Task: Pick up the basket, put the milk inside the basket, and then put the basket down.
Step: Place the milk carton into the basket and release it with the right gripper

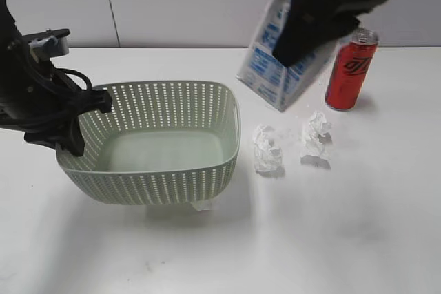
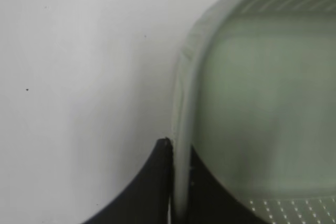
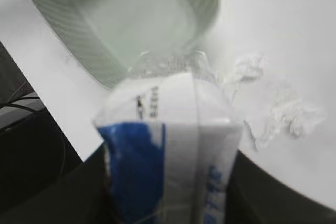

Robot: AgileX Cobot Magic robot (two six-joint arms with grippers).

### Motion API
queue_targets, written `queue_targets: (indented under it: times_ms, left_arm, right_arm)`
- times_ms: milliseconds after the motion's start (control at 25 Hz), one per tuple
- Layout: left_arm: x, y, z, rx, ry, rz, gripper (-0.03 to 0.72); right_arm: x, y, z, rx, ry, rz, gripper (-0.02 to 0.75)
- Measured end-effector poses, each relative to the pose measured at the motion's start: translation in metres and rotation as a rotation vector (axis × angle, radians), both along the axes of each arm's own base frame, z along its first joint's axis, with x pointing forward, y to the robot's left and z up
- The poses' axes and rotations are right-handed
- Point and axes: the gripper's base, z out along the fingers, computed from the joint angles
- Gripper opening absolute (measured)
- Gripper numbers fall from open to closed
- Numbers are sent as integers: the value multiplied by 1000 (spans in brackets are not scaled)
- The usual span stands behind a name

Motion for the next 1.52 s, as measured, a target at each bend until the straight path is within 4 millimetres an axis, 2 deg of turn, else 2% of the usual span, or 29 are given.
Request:
queue_targets:
  times_ms: [120,280,440,680,1040,1240,1360,1520]
  left_arm:
    - [0,0,0,0,-1,0,-1]
    - [0,0,0,0,-1,0,-1]
    - [0,0,0,0,-1,0,-1]
    - [1,0,0,-2,-10,1,-1]
    - [2,0,0,-5,-17,2,-1]
    - [3,-1,1,-8,-29,4,-1]
    - [3,-1,1,-9,-33,4,-1]
    - [2,1,-4,16,-12,-11,-1]
  right_arm:
    - [-1,31,-9,-27,-16,69,320]
    - [13,62,-46,-71,0,99,320]
    - [32,77,-82,-119,-13,94,320]
    - [46,87,-119,-168,-4,92,320]
    - [55,94,-143,-185,-15,102,320]
    - [54,94,-144,-199,-8,119,330]
    - [53,93,-144,-208,-2,126,372]
    - [53,93,-140,-202,-6,132,503]
